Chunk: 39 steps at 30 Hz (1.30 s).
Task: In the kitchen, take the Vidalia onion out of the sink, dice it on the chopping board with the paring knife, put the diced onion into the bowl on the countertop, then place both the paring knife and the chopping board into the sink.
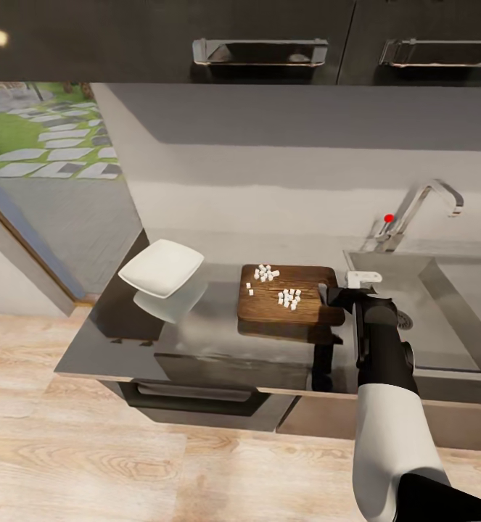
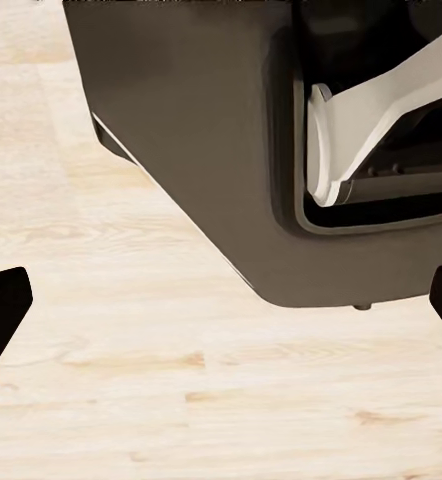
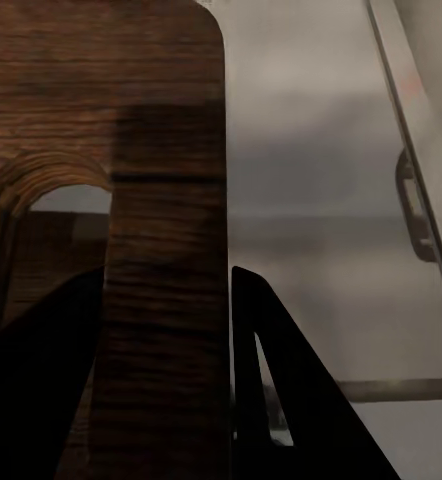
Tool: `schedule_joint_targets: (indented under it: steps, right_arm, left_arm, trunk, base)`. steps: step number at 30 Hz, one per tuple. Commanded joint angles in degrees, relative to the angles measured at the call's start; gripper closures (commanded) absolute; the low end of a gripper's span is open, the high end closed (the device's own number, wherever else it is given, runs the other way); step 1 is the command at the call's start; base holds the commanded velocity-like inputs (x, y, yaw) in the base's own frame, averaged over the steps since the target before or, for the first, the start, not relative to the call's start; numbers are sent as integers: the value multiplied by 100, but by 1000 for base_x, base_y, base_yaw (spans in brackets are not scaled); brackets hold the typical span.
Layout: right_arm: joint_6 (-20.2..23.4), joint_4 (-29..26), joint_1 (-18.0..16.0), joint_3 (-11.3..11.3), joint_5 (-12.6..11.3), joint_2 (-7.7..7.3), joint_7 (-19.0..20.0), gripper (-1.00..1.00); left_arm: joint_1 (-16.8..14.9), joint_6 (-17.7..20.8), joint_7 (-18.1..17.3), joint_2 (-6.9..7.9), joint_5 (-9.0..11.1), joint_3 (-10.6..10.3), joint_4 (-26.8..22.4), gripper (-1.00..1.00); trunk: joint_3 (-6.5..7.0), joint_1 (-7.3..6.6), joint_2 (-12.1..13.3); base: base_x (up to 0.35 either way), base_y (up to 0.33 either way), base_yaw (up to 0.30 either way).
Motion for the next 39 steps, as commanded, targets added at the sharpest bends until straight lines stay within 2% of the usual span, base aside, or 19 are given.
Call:
schedule_joint_targets:
  steps: [1,17,34,39]
  right_arm:
    - [15,-7,-6,-15,57,6,52,100]
    - [15,-7,-6,-15,57,6,52,100]
    - [15,-7,-6,-15,57,6,52,100]
    - [16,-7,-6,-15,57,6,52,100]
  left_arm:
    - [0,40,38,4,4,-20,-18,-100]
    - [-2,27,38,20,4,-17,-85,-100]
    - [1,9,14,311,89,10,-138,-100]
    - [3,-396,12,375,263,3,-95,-100]
  trunk:
    - [0,4,-10]
    - [146,4,-10]
    - [301,4,-10]
    - [346,4,-10]
  base:
    - [0,0,0]
    - [0,0,0]
    - [0,0,0]
    - [0,0,0]
